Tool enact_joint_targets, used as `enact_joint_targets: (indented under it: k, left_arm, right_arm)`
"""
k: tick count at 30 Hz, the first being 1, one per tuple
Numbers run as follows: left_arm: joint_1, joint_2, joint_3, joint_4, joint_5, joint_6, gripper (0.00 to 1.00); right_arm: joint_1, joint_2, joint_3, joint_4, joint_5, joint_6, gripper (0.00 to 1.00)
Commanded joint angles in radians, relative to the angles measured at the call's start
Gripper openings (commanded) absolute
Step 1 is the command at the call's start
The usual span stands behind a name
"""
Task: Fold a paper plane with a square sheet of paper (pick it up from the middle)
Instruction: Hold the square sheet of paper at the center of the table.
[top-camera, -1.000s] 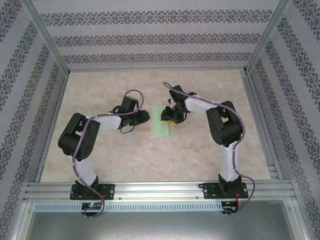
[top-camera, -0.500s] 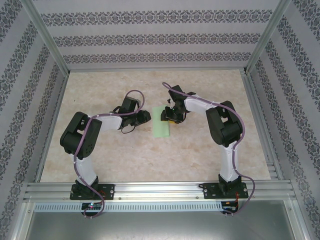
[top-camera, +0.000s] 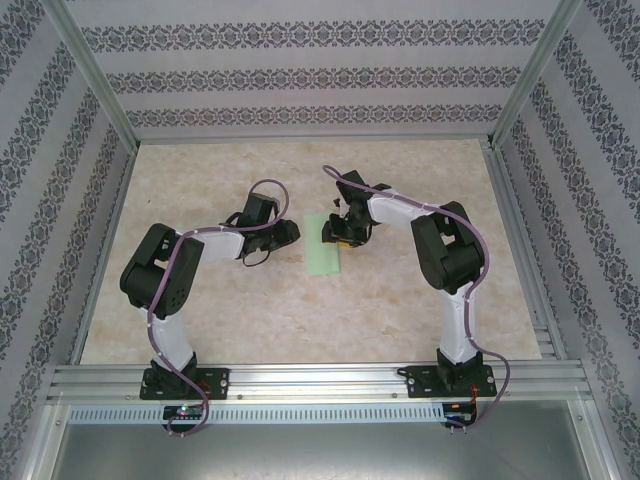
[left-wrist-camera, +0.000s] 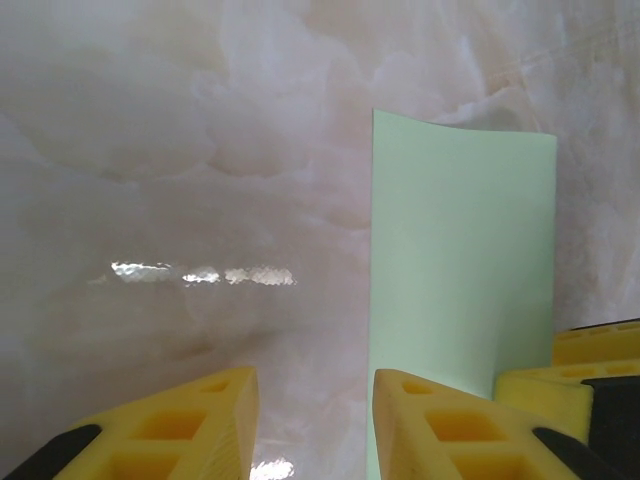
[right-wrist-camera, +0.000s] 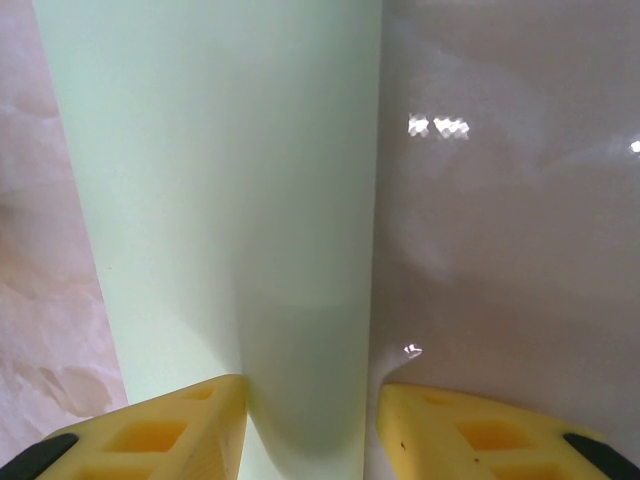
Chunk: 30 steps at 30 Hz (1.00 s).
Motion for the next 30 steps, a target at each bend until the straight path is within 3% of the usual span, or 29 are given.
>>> enact_joint_targets:
  k: [1,30]
  left_arm:
    - [-0.006,-0.025,-0.012,-0.011,-0.032,-0.011,0.36]
    - [-0.014,0.009,0.0,0.049,0.053,-0.014,0.34]
  right_arm:
    - [-0.009,0.142,-0.07,-0.068,0.187,-0.025,0.44]
    - [-0.025,0.158,-0.078,-0.074,0.206,-0.008,0.45]
